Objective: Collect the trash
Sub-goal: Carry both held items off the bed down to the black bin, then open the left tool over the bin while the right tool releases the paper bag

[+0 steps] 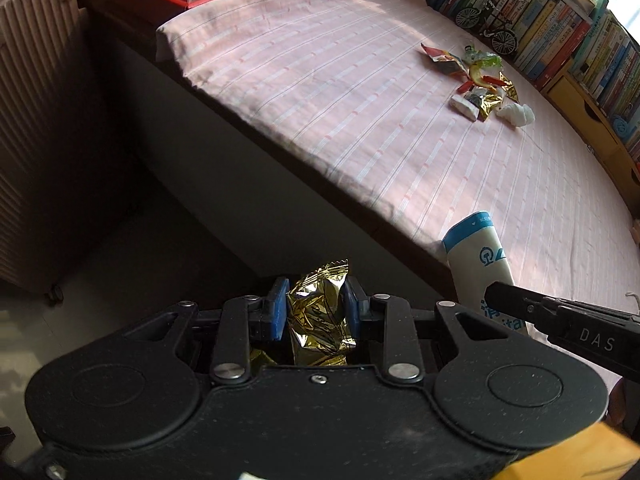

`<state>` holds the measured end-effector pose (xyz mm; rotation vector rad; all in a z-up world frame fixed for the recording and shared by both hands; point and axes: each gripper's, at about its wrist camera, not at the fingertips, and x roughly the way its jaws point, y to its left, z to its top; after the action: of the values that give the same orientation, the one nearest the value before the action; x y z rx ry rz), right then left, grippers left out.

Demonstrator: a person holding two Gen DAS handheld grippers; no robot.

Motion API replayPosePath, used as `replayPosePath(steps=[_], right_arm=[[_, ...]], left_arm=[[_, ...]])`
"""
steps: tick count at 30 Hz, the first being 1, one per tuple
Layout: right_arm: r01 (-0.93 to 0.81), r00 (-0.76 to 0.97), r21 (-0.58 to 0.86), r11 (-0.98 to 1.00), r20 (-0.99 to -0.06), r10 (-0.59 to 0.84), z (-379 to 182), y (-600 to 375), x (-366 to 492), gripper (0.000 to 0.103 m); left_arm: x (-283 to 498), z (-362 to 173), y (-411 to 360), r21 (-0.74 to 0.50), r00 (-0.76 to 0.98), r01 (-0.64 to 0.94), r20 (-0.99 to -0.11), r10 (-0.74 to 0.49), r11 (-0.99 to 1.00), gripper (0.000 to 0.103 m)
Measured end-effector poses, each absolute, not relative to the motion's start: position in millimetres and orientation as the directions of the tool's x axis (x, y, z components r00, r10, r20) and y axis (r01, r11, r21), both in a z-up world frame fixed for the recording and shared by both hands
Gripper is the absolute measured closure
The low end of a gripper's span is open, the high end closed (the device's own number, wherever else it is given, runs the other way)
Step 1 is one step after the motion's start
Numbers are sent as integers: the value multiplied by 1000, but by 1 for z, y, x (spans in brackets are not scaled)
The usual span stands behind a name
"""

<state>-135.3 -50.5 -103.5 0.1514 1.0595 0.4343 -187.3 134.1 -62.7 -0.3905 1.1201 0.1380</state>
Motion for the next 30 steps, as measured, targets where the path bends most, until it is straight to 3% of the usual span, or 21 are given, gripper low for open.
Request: replayPosePath(steps=[19,20,22,27,30], right_arm=[[-178,305,373,911,-859,412,-155,4,-164,98],[-177,305,368,913,-861,407,-156,5,-164,96],[-175,307,359,917,-865,397,-157,7,-164,90],[-155,317,359,920,-864,390,-158,7,-166,68],[-148,323,354,923,-865,384,-158,6,-167,64]], left_arm=[[-217,-113,156,-250,324,-286,-934,-152,925,74],[-217,-114,156,-250,321,-290,-935,-152,924,73],[-217,-116,156,-254,316,-292,-936,-157,922,60],[-218,-113,158,-248,326,-284,-933,-150,926,48],[-219,-109,160,-235,342,-284,-931,-130,930,41]])
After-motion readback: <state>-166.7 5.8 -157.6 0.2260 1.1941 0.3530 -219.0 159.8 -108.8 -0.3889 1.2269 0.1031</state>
